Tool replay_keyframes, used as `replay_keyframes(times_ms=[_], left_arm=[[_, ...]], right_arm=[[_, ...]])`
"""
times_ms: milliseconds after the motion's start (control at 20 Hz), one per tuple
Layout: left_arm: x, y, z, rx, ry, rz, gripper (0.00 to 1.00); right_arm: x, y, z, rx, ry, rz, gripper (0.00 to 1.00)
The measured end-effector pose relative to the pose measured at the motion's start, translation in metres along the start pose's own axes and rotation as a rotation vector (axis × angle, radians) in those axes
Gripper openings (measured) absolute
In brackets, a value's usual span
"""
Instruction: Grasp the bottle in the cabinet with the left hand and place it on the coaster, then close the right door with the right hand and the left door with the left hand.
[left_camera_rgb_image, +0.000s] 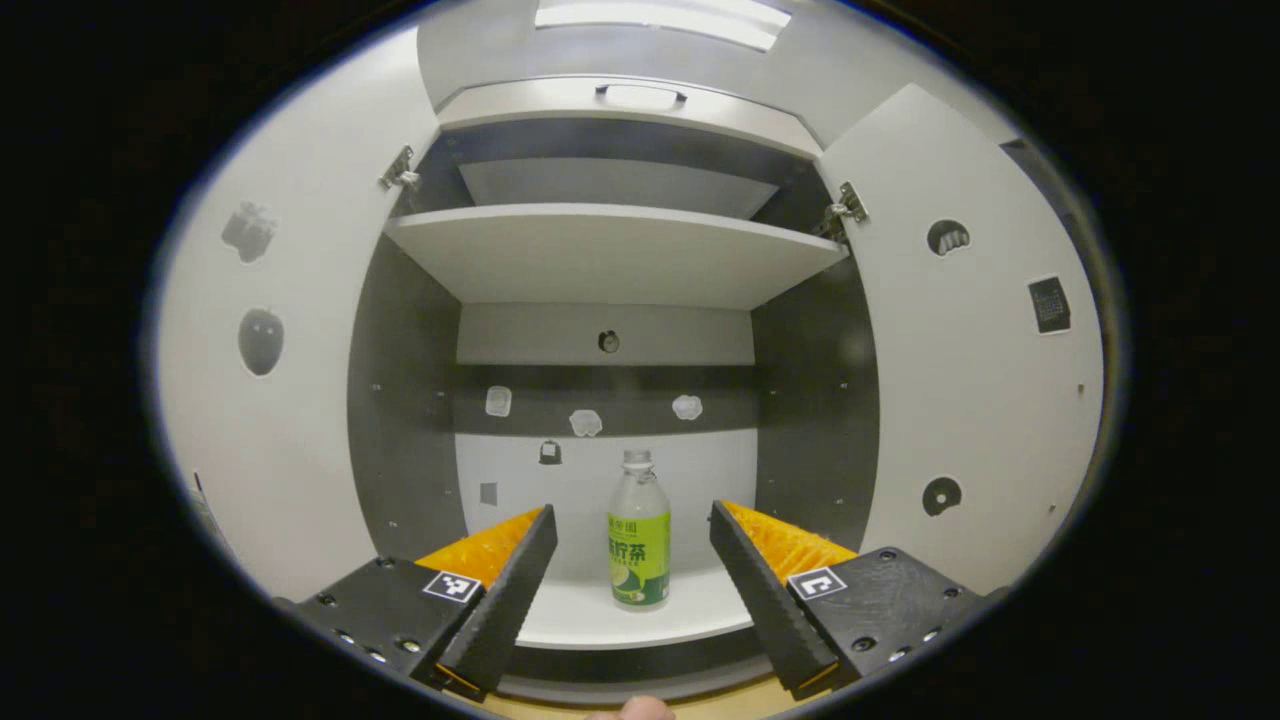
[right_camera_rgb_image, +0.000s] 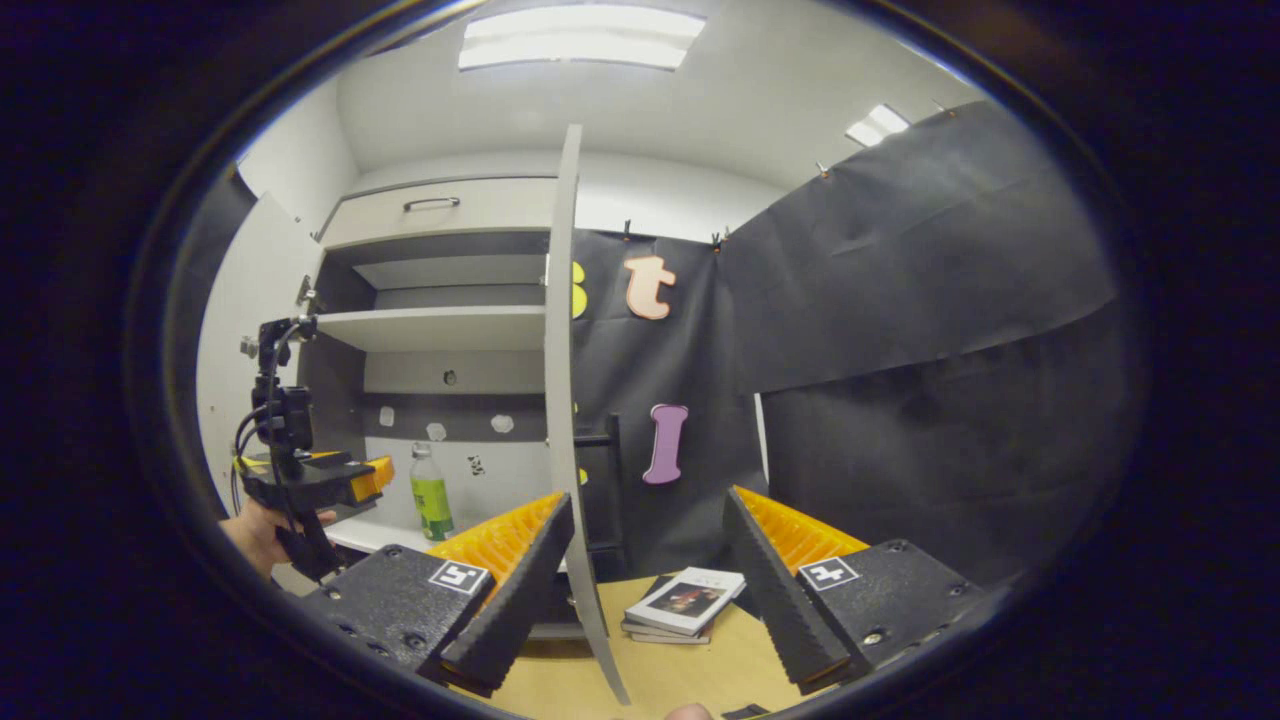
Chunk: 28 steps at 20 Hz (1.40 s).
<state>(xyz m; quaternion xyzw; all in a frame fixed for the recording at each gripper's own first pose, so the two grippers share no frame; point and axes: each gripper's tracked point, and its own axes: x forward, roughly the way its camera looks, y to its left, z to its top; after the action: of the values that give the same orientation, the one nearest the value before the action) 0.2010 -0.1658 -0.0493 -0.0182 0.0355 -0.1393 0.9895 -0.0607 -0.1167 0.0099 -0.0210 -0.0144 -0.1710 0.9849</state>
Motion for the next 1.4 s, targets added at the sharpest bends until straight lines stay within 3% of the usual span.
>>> replay_keyframes(times_ms=[250,300,350,400,600,750,850,900,950,1050,1150,1350,1400], left_arm=[[0.048,0.000,-0.026,-0.082,0.075,-0.012,0.92],[0.057,-0.001,-0.028,-0.089,0.078,-0.013,1.00],[0.065,-0.001,-0.028,-0.085,0.076,-0.008,1.00],[0.071,0.000,-0.029,-0.069,0.073,-0.001,0.94],[0.099,-0.004,-0.045,-0.038,0.103,0.008,0.94],[0.115,0.007,-0.054,0.000,0.114,0.056,0.94],[0.126,0.004,-0.061,-0.010,0.135,0.039,0.93],[0.129,0.003,-0.063,-0.008,0.141,0.032,0.93],[0.133,0.004,-0.065,-0.003,0.146,0.033,1.00],[0.137,0.001,-0.072,-0.011,0.168,0.015,0.87],[0.138,-0.001,-0.073,-0.028,0.175,0.013,0.92],[0.139,-0.005,-0.073,-0.019,0.179,-0.004,0.86],[0.138,-0.005,-0.072,-0.014,0.174,-0.008,0.88]], right_arm=[[-0.008,-0.022,-0.004,-0.014,0.011,-0.055,0.98],[-0.009,-0.026,-0.005,-0.016,0.013,-0.066,0.96],[-0.010,-0.029,-0.005,-0.017,0.013,-0.073,0.96],[-0.010,-0.031,-0.005,-0.018,0.014,-0.081,0.98],[-0.014,-0.041,-0.006,-0.017,0.020,-0.107,0.96],[-0.017,-0.048,-0.008,-0.022,0.026,-0.132,0.98],[-0.018,-0.054,-0.009,-0.026,0.033,-0.150,0.98],[-0.019,-0.057,-0.010,-0.024,0.038,-0.157,0.98],[-0.019,-0.058,-0.011,-0.021,0.042,-0.160,0.98],[-0.019,-0.057,-0.011,-0.019,0.045,-0.167,0.96],[-0.019,-0.059,-0.012,-0.023,0.049,-0.170,0.98],[-0.022,-0.060,-0.013,-0.019,0.060,-0.167,0.98],[-0.022,-0.059,-0.014,-0.017,0.062,-0.163,0.96]])
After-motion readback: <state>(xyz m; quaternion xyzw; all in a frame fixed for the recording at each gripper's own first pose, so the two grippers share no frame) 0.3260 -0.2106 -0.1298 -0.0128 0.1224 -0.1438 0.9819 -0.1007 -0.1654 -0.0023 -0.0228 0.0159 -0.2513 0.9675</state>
